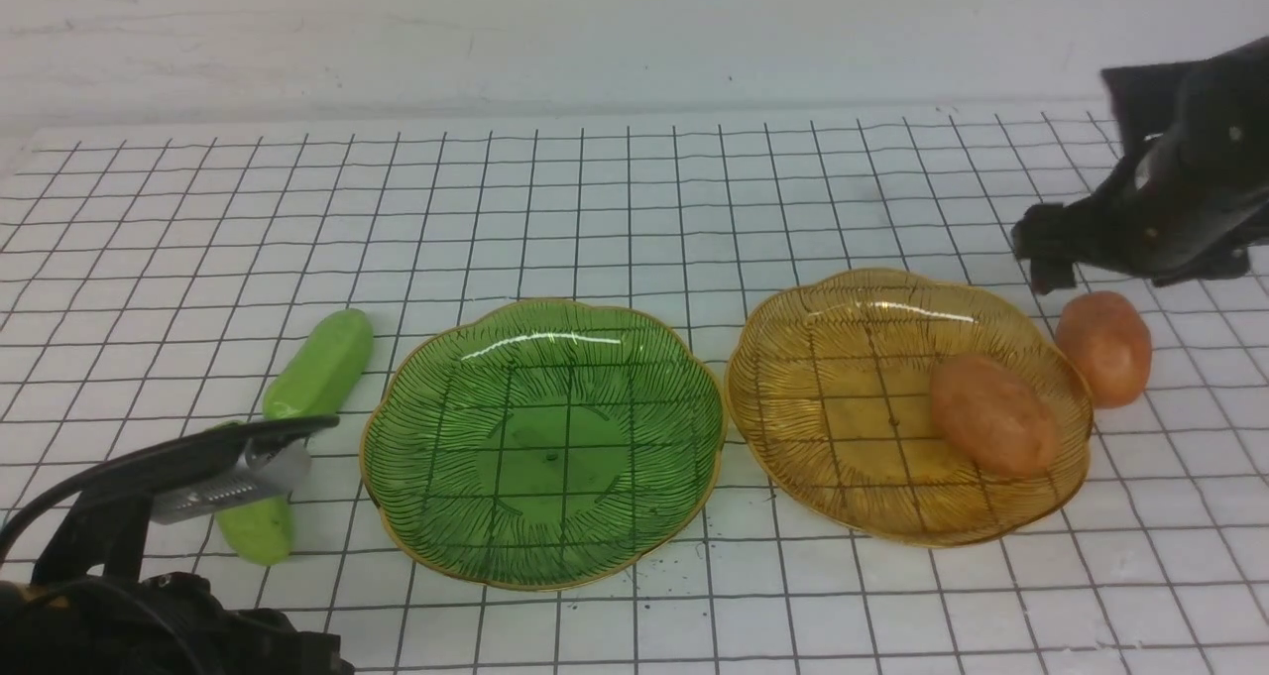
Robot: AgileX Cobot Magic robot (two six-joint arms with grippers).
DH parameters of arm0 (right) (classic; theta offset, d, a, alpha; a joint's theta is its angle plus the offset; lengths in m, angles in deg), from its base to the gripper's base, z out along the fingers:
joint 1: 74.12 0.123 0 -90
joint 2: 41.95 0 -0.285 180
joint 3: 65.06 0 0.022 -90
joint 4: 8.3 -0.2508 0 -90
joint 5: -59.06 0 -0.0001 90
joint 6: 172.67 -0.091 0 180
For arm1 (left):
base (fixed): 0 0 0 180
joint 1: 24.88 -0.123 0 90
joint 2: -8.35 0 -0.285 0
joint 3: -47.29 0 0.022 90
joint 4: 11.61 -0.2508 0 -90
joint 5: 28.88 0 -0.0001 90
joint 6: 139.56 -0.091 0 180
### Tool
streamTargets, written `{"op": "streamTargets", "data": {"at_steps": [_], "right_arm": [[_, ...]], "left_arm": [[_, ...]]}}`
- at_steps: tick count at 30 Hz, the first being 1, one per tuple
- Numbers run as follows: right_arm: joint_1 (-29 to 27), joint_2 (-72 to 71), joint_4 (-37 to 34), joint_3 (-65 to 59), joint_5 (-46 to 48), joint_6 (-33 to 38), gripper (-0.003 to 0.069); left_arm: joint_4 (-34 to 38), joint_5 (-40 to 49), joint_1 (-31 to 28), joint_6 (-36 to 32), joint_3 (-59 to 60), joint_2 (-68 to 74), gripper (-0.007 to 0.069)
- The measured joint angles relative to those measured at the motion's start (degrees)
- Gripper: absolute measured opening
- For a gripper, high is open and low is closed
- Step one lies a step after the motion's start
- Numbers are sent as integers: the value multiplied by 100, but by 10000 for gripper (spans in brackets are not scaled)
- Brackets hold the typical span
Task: Put different types of vegetables on the plate.
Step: 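Put the potato onto the plate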
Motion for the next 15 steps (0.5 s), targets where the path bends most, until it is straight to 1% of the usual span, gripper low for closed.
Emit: {"op": "streamTargets", "data": {"at_steps": [4, 9, 13, 14, 15], "right_arm": [[-202, 240, 31, 7, -219, -310, 662], [-275, 619, 60, 7, -305, -349, 631], [-286, 833, 60, 7, -226, -354, 575], [-286, 834, 60, 7, -223, -354, 571], [-293, 846, 60, 7, -219, -354, 536]], "left_arm": [[0, -39, 0, 0, 0, 0, 108], [0, -56, 0, 0, 0, 0, 108], [0, -58, 0, 0, 0, 0, 108], [0, -58, 0, 0, 0, 0, 108], [0, -58, 0, 0, 0, 0, 108]]}}
